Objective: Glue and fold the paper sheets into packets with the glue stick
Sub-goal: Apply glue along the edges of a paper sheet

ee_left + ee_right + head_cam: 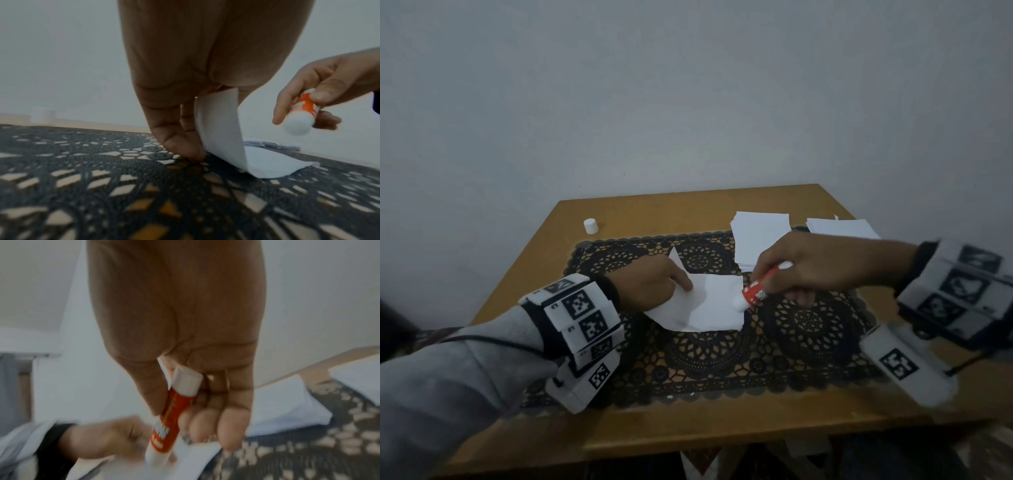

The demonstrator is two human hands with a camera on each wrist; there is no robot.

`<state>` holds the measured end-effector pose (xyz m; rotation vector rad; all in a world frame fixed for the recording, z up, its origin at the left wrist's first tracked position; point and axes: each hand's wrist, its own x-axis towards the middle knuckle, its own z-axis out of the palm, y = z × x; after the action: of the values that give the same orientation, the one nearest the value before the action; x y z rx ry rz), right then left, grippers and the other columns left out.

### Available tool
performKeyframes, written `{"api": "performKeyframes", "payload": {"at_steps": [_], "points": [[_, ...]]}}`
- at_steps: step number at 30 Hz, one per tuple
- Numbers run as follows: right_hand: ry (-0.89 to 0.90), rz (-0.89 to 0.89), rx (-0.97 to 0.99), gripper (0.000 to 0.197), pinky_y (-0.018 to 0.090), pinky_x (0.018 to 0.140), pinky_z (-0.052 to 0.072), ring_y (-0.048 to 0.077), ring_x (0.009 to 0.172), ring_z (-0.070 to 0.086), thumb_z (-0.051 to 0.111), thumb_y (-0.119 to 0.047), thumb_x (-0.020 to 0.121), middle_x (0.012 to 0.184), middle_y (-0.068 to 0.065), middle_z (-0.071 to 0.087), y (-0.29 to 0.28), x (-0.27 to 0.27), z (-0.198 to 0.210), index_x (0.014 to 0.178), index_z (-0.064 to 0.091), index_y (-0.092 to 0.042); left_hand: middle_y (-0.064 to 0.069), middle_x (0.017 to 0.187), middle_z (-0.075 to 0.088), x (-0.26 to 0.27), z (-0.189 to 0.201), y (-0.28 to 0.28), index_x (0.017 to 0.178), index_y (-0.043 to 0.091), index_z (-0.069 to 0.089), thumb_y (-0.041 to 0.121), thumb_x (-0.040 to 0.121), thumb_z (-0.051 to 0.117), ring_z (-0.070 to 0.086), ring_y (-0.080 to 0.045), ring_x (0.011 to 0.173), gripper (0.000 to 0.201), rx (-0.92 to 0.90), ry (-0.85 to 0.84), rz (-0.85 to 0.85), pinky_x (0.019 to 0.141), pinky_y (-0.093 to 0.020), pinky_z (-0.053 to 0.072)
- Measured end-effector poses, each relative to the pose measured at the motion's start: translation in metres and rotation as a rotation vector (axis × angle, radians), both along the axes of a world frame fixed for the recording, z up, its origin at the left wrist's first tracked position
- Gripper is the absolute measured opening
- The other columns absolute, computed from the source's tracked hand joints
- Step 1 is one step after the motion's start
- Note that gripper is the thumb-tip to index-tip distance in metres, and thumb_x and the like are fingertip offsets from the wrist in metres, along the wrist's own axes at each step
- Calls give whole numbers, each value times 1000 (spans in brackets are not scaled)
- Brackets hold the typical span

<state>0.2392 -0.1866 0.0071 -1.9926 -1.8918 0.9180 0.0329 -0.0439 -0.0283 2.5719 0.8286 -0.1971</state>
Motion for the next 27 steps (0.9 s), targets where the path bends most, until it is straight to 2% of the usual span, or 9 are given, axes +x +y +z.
{"api": "performKeyframes", "payload": {"at_steps": [4,8,11,15,18,20,22,24,27], "points": [[68,-37,33,13,32,69,56,16,70,66,54,-12,97,79,10,68,-2,25,16,99,67,-12,5,139,52,-1,1,-4,125,19,63,-4,89,40,45,-14,128,48,62,10,-3,102,-16,29],[378,-312,166,6,43,83,55,25,83,69,52,-10,98,87,14,69,5,37,12,100,57,-8,3,132,54,-7,-4,-4,118,24,63,4,86,54,51,-16,116,38,111,-67,22,87,-18,36],[518,-349,203,6,45,87,53,34,92,70,52,-12,98,94,18,73,20,32,5,98,54,-6,3,127,56,-9,-4,-6,115,21,62,14,89,59,51,-15,113,27,128,-75,40,86,-17,36],[441,-421,321,11,39,82,52,24,89,65,60,-16,95,100,14,71,53,19,-5,102,58,-7,0,130,58,-7,-1,-6,119,17,65,9,94,45,53,-16,117,33,138,-19,30,98,-23,40],[283,-431,418,22,33,75,48,16,82,61,71,-19,87,96,9,68,90,16,-13,103,64,-6,0,133,54,-8,0,-4,119,20,65,1,89,46,49,-17,121,40,132,15,18,103,-25,38],[177,-420,437,21,33,73,48,14,76,61,76,-20,82,89,5,69,115,16,-17,98,66,-9,3,133,53,-10,1,-2,119,23,64,1,86,50,47,-15,120,42,137,2,-5,99,-21,35],[107,-429,446,23,35,74,51,15,77,63,79,-22,79,88,3,68,137,17,-22,95,67,-11,4,131,52,-12,-1,1,121,25,60,5,86,56,47,-14,117,40,148,-4,-20,89,-18,34],[62,-443,465,27,34,72,54,17,77,66,82,-21,75,90,5,69,155,19,-27,95,66,-9,5,127,52,-13,-5,5,122,28,57,11,86,61,47,-14,111,40,151,-4,-14,83,-20,33],[-70,-421,450,28,29,67,51,18,76,65,82,-17,72,89,6,69,174,18,-35,93,65,-9,6,116,46,-12,-9,7,123,32,54,19,85,66,42,-11,100,41,146,28,8,81,-21,33]]}}
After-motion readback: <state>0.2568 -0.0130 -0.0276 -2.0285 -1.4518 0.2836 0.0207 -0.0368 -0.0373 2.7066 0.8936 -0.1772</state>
